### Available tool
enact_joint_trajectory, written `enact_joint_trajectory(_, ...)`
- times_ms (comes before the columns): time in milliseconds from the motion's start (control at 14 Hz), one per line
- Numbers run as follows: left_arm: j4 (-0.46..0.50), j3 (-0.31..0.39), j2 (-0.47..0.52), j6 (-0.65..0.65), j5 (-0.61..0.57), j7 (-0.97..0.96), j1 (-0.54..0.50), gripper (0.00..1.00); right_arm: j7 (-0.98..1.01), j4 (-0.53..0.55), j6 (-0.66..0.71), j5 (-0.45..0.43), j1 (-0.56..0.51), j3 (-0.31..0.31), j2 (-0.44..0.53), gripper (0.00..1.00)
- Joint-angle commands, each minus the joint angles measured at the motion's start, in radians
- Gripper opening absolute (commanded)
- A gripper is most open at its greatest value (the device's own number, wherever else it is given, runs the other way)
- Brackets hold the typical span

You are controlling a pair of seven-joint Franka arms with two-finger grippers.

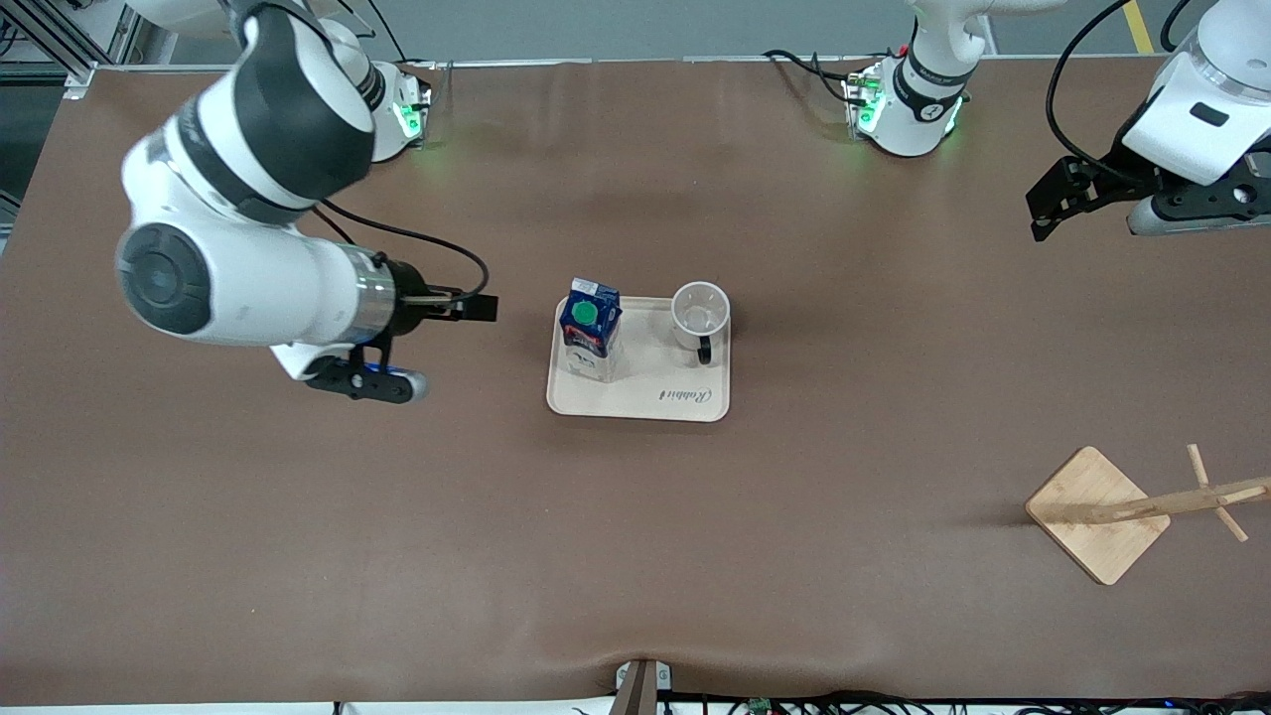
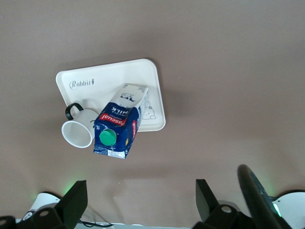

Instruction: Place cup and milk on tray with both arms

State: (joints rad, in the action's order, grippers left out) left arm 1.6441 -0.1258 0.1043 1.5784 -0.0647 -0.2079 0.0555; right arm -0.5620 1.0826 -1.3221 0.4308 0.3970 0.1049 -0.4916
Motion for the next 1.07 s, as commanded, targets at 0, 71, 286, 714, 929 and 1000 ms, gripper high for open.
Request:
enact_joint_trajectory(0, -0.009, -0.003, -0.005, -0.001, 0.002, 0.009, -0.003, 1.00, -0.001, 0.010, 0.023, 0.009, -0.084, -0.011, 0.039, 1.00)
enact_joint_trajectory(71, -0.009, -0.003, -0.005, -0.003, 0.002, 0.007, -0.003, 1.00, 0.002, 0.005, 0.021, 0.013, -0.110, -0.013, 0.050, 1.00)
enact_joint_trajectory(286, -0.009, -0.003, -0.005, -0.003, 0.002, 0.016, -0.008, 1.00, 0.004, 0.006, 0.061, -0.030, -0.182, -0.010, 0.088, 1.00)
enact_joint_trajectory(714, -0.010, -0.003, -0.012, -0.003, 0.011, 0.024, -0.011, 1.00, 0.043, 0.000, 0.112, -0.124, -0.388, -0.014, 0.182, 1.00)
enact_joint_trajectory(929, -0.009, -0.002, -0.017, -0.006, 0.011, 0.027, -0.014, 1.00, 0.232, 0.078, 0.144, -0.262, -0.437, -0.020, 0.246, 1.00)
enact_joint_trajectory(1000, -0.009, -0.002, -0.017, -0.018, 0.013, 0.036, -0.014, 1.00, 0.264, 0.106, 0.141, -0.262, -0.490, -0.039, 0.264, 1.00)
